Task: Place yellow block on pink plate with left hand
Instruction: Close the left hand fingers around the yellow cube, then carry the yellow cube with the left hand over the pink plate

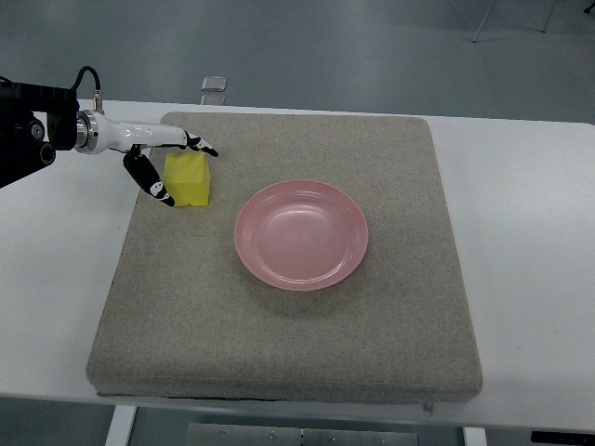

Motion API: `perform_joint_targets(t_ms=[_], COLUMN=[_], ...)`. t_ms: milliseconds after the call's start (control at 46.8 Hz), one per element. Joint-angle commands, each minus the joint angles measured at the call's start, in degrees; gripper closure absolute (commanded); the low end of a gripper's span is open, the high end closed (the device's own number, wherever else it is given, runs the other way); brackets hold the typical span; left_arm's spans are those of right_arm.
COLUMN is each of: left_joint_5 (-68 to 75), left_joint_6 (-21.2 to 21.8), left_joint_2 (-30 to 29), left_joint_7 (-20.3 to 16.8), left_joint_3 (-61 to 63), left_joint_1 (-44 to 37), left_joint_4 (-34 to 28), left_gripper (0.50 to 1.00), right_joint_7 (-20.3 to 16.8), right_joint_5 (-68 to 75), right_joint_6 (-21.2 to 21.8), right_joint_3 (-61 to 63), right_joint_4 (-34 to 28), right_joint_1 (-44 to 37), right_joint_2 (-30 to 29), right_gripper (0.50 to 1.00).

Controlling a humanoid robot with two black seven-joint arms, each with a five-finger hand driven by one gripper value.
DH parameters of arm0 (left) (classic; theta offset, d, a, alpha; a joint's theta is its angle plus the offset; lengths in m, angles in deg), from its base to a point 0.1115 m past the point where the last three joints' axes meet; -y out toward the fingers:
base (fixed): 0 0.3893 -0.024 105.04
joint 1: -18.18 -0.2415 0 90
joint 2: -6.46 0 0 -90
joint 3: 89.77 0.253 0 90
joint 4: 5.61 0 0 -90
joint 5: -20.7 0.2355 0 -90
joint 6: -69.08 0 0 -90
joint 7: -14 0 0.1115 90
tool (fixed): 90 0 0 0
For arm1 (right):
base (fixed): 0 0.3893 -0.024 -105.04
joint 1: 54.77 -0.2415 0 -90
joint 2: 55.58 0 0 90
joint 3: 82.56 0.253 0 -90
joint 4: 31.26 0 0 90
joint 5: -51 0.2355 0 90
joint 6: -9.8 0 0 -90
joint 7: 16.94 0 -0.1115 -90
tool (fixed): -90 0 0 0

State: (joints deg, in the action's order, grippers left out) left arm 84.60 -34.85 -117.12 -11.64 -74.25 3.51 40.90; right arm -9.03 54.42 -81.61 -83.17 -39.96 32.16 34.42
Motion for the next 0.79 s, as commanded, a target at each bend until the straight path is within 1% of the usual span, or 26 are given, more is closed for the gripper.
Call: perform_joint_targets(t_ms=[0,43,85,128,171,214,256,299,363,406,641,769], left_joint_5=[0.26,0.35,0.35,0.44,0.61,0.61,0.79,0.79,0.70,0.70,0.35,0.44], left_joint_6=[0.12,0.12,0.12,0.12,0.21,0.21,0.21,0.21,0.21,0.30,0.39,1.70], left_joint_2=[0.00,0.00,0.00,0.00,0.00,0.00,0.00,0.17,0.70,0.79,1.49,1.40], left_joint_7=[-0.11,-0.11,-0.11,-0.20,-0.20,-0.20,-0.20,-0.20,-0.11,-0.11,-0.11,-0.11], left_joint_3=[-0.05,-0.05,-0.05,-0.05,-0.05,-0.05,-0.05,-0.05,-0.05,-0.05,-0.23,-1.02], left_joint_1=[0.08,0.16,0.16,0.08,0.08,0.08,0.08,0.08,0.08,0.08,0.16,0.16], left_joint_4=[-0.10,-0.28,-0.37,-0.37,-0.37,-0.37,-0.37,-0.37,-0.54,-0.81,-1.69,-1.69], left_gripper=[0.649,0.681,0.688,0.722,0.739,0.793,0.819,0.883,0.941,0.996,1.000,1.000], right_joint_7=[0.00,0.00,0.00,0.00,0.00,0.00,0.00,0.00,0.00,0.00,0.00,0.00], right_joint_5=[0.00,0.00,0.00,0.00,0.00,0.00,0.00,0.00,0.00,0.00,0.00,0.00], right_joint_6=[0.00,0.00,0.00,0.00,0.00,0.00,0.00,0.00,0.00,0.00,0.00,0.00], right_joint_3=[0.00,0.00,0.00,0.00,0.00,0.00,0.00,0.00,0.00,0.00,0.00,0.00], right_joint_4=[0.00,0.00,0.00,0.00,0.00,0.00,0.00,0.00,0.00,0.00,0.00,0.00], right_joint_1=[0.00,0.00,0.00,0.00,0.00,0.00,0.00,0.00,0.00,0.00,0.00,0.00], right_joint_2=[0.00,0.00,0.00,0.00,0.00,0.00,0.00,0.00,0.00,0.00,0.00,0.00], right_gripper=[0.576,0.576,0.576,0.576,0.576,0.576,0.576,0.576,0.576,0.576,0.576,0.576])
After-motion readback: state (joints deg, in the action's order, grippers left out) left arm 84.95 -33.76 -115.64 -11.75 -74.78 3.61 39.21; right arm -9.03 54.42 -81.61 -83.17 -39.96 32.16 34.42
